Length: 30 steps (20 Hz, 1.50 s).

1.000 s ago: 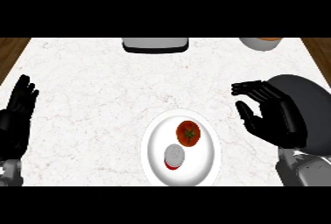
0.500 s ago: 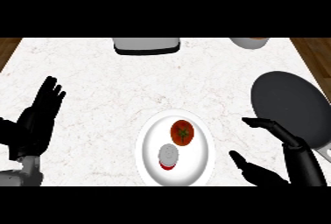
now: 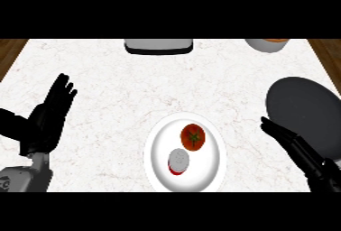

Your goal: Pick the can from the plate and place it in the pan

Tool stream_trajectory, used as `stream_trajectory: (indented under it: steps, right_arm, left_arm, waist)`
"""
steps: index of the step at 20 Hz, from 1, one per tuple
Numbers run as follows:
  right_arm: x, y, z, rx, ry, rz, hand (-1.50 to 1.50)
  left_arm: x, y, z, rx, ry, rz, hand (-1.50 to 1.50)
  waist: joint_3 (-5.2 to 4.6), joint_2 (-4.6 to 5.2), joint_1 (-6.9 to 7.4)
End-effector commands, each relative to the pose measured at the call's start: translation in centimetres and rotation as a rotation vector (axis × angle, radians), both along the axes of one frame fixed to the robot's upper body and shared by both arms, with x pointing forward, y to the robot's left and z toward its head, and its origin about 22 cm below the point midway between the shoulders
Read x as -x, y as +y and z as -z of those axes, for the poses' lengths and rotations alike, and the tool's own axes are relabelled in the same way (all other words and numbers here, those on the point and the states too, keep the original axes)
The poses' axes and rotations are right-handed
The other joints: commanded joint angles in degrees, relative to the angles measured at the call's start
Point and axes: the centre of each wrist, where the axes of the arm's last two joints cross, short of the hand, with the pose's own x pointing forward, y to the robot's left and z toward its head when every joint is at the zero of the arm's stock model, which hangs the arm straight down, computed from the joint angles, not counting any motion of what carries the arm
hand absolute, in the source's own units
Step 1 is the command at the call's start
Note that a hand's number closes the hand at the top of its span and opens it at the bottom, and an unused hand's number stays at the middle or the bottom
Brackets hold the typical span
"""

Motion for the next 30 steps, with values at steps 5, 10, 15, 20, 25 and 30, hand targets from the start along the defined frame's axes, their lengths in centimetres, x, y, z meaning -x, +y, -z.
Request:
stream_trajectory:
  steps: [5, 10, 15, 20, 25, 30]
  right_arm:
    - [-3.3, 3.4, -3.3, 0.337, 0.132, 0.009, -1.50]
    - [-4.3, 7.1, -2.5, 0.498, 0.310, -0.067, -1.50]
    - [-3.8, 8.7, -2.8, 0.616, 0.521, -0.183, -1.50]
    - [-3.9, 12.4, -1.9, 0.656, 0.515, -0.188, -1.50]
    - [-4.4, 13.8, -1.8, 0.832, 0.479, -0.130, -1.50]
    - [-3.5, 14.8, -2.0, 0.860, 0.472, -0.106, -1.50]
  left_arm:
    - [-1.2, -1.1, 0.1, -0.008, -0.013, 0.044, 0.00]
    - [-1.0, -0.8, -0.3, 0.002, 0.004, 0.040, 0.00]
    - [-1.6, -2.0, -0.8, 0.018, 0.000, 0.022, 0.00]
    - [-1.7, -0.2, 0.1, 0.032, -0.002, 0.026, 0.00]
    - [-1.1, -1.0, -0.6, 0.011, 0.003, 0.029, 0.00]
    - [-1.1, -0.5, -1.4, -0.012, 0.000, 0.012, 0.00]
  waist:
    - [-0.08, 0.43, 2.12]
    - [-0.07, 0.32, 2.59]
    - [0.02, 0.08, 1.11]
    - [0.06, 0.10, 0.82]
    - [0.00, -0.13, 0.98]
    - [0.05, -0.26, 0.44]
